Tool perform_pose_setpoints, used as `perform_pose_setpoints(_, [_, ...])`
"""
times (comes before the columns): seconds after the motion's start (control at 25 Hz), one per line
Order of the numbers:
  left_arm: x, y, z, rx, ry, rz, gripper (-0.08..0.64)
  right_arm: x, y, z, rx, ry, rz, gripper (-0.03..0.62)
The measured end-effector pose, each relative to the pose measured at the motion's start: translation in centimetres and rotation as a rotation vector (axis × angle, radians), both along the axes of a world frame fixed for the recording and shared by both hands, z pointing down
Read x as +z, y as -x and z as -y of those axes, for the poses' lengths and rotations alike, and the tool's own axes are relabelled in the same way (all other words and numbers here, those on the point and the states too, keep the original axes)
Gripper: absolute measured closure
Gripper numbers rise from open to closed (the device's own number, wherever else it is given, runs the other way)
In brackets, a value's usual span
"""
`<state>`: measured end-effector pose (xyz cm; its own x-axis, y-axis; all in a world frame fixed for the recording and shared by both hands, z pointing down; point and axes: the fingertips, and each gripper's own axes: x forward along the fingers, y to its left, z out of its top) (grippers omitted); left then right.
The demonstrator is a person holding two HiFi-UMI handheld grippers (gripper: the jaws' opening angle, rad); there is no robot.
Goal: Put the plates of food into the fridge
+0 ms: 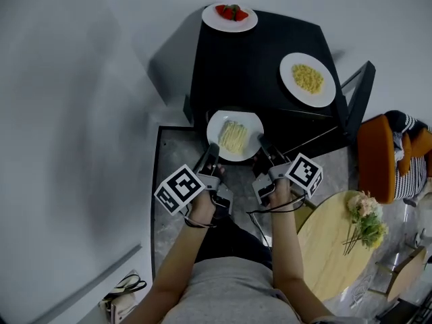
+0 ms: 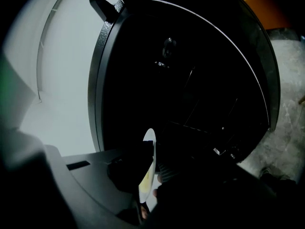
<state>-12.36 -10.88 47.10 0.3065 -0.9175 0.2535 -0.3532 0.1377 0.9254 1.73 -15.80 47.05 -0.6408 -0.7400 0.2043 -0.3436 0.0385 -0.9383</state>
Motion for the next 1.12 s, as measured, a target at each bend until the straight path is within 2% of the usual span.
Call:
perform_pose_setpoints(0.36, [0.4,-0.1,3.3,-0.051,-0.037,0.025,0.535,0.5,-0.4,3.5,0.065,-0.062,0.019,0.565])
perform_pose_setpoints(0.56, [0.9,-0.6,4.3,-0.073,-0.013,0.007,0.535,1.1,-0.6,5.1,0.067,-0.053,0.011,0.565])
perform_pose_setpoints(0.84, [1.8,-0.8,5.2,-0.093,0.040,-0.049,0.536,1.4,-0.5,6.7,0.046,-0.045,-0.050,0.565])
perform_pose_setpoints(1.12, [2.2,-0.5,5.3,-0.117,0.055,-0.071,0.538,1.9,0.0,7.2,0.027,-0.047,-0.043,0.565])
